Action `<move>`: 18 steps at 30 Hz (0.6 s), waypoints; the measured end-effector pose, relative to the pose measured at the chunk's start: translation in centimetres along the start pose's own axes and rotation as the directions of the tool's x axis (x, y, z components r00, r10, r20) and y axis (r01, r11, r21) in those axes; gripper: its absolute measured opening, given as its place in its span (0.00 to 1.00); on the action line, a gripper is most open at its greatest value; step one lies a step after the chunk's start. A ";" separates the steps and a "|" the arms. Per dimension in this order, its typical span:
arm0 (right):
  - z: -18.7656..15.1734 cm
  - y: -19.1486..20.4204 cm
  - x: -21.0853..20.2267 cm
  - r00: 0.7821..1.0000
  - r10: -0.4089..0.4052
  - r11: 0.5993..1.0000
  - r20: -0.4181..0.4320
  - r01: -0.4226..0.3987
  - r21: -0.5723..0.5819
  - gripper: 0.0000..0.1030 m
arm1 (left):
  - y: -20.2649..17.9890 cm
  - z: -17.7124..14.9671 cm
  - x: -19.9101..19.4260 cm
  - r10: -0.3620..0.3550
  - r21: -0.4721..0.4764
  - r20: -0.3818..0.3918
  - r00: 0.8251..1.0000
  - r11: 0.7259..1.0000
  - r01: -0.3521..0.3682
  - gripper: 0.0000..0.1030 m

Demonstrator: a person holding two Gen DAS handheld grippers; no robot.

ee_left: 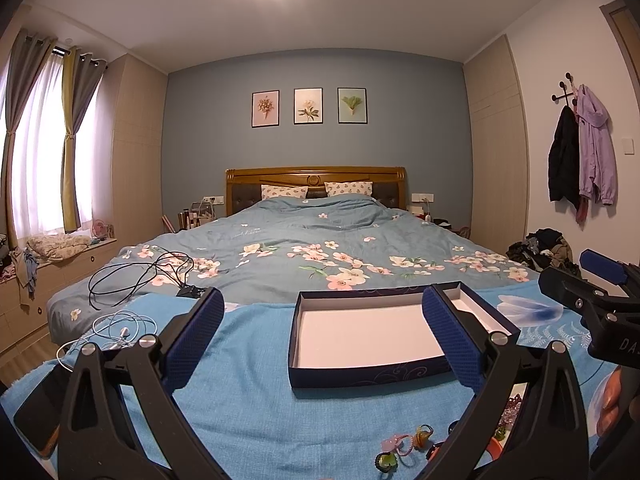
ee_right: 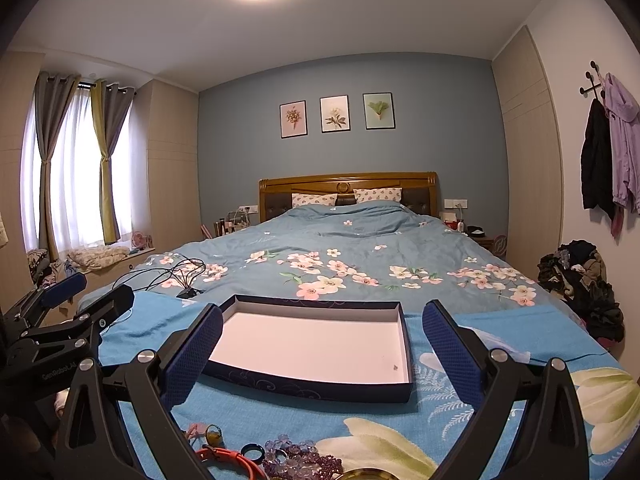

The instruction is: Organize jewelry

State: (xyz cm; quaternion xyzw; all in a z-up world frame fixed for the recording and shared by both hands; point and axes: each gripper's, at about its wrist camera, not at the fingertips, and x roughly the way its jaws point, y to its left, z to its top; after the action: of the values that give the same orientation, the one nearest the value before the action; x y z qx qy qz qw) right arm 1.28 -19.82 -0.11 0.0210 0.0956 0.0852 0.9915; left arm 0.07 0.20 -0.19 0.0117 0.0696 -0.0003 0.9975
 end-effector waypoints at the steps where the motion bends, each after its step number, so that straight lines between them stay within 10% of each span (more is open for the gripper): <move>1: 0.0 -0.2 0.0 1.000 -0.001 1.000 0.000 0.001 0.001 0.94 | 0.0 0.0 0.0 0.001 0.001 0.001 1.000 1.000 -0.001 0.95; 18: 0.0 -0.1 0.0 1.000 0.004 1.000 -0.003 -0.004 0.005 0.94 | 0.1 -0.3 0.0 0.002 -0.001 0.000 1.000 1.000 -0.002 0.95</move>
State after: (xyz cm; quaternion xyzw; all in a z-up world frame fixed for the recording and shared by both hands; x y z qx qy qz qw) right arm 1.34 -19.93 -0.11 0.0233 0.0973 0.0870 0.9912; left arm 0.01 0.28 -0.48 0.0114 0.0697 0.0007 0.9975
